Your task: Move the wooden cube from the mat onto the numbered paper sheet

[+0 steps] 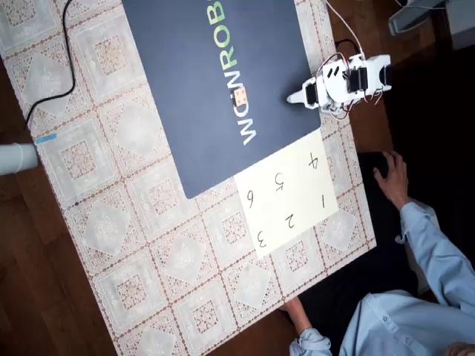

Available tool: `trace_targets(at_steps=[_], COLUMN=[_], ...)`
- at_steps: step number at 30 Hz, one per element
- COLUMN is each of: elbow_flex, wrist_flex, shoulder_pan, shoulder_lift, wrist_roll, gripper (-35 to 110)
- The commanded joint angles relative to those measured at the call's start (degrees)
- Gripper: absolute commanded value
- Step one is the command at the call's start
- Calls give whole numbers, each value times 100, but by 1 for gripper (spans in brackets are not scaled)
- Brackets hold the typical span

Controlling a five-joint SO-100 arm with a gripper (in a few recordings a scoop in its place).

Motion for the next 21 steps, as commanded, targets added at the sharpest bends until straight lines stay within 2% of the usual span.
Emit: trace_targets(at_steps=[1, 21], elbow_flex=[369, 369], wrist_flex=[62, 62], shoulder_pan=[-9, 264], shoulder_lift=[70, 70], wrist_roll=[-88, 158], gripper=[0, 0])
